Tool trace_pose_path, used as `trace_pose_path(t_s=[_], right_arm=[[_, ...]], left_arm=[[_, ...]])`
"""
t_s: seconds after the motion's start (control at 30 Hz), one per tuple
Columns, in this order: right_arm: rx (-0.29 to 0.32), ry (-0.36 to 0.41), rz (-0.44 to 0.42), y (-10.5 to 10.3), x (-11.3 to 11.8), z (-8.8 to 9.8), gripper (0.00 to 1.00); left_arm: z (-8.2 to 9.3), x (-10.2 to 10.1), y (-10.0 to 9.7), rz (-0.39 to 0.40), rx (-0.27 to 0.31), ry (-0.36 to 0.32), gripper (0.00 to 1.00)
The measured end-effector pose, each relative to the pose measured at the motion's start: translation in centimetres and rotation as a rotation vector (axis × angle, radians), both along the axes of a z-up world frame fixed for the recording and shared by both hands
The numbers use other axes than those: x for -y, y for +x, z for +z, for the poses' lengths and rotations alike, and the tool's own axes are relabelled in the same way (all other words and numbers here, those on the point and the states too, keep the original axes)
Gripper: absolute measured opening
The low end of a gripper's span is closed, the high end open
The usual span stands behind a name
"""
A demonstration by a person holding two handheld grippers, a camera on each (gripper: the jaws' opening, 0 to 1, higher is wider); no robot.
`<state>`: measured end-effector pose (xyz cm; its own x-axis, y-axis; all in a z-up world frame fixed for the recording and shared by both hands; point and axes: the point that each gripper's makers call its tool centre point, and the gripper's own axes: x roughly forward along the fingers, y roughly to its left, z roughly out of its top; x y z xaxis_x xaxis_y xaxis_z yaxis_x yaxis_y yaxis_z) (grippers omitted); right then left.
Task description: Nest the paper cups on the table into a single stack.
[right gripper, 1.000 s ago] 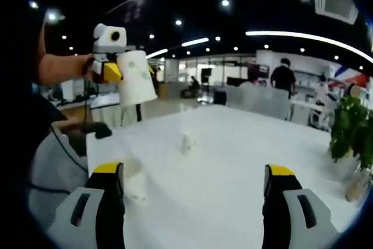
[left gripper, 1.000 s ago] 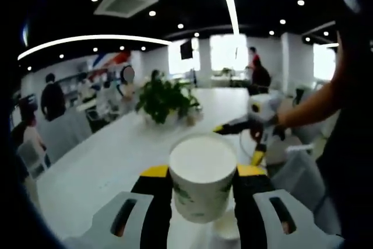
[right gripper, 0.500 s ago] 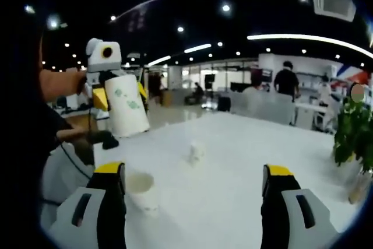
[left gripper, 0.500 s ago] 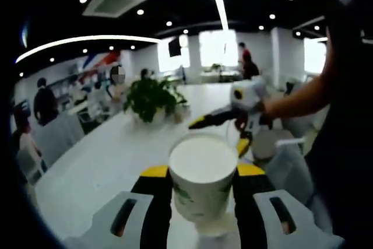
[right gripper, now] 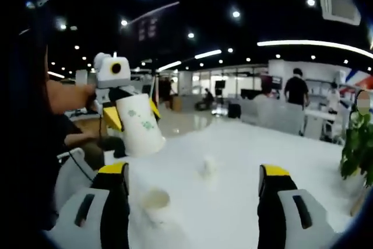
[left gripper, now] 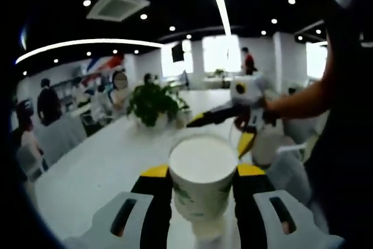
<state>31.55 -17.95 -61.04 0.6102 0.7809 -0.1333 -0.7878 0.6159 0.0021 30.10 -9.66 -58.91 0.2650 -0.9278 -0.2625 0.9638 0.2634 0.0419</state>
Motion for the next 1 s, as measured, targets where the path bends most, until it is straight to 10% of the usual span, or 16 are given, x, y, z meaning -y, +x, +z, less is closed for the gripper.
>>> trace_pose_path(t_s=[0.47, 1.0], right_arm=[[-0.099, 0.166, 0.249, -3.1, -4.7, 4.2, 0.49], [-0.198, 0.305, 0.373, -4.3, -6.3, 6.3, 0.25]], left_arm=[[4.9, -0.8, 0.3, 0.036, -0.043, -0.264, 0.39], [6.4, -0.3, -0.2, 0.004, -0.033, -0.33, 0.39]])
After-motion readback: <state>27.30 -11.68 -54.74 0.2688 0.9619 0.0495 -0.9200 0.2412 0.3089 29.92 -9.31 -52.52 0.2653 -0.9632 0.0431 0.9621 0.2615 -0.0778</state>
